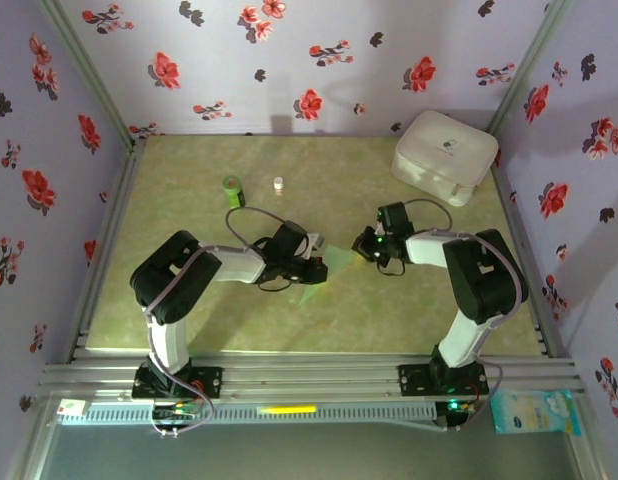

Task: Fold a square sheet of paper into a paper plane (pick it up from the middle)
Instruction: Fold the wing for the fifth time at the center of the table.

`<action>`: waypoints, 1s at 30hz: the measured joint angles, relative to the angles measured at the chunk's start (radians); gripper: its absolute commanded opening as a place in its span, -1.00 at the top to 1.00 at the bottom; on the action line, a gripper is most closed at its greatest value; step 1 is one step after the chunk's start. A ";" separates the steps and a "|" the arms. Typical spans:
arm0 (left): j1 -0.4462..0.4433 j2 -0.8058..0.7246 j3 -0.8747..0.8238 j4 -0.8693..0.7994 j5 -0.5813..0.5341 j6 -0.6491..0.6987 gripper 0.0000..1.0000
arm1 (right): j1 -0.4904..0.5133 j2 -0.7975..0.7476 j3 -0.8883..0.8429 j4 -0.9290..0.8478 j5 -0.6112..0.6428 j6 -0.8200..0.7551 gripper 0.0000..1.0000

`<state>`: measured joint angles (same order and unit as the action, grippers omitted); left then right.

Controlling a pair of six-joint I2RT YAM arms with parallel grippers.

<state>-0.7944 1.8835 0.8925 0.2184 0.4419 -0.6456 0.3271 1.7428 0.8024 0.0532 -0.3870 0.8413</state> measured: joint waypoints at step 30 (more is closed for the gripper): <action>-0.057 -0.175 -0.087 0.075 -0.268 -0.226 0.68 | 0.074 -0.172 -0.098 -0.044 -0.014 0.008 0.59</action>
<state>-0.8513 1.7084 0.8059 0.2935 0.1738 -0.8719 0.4007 1.5707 0.7048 0.0090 -0.4011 0.8490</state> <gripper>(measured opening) 0.152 0.199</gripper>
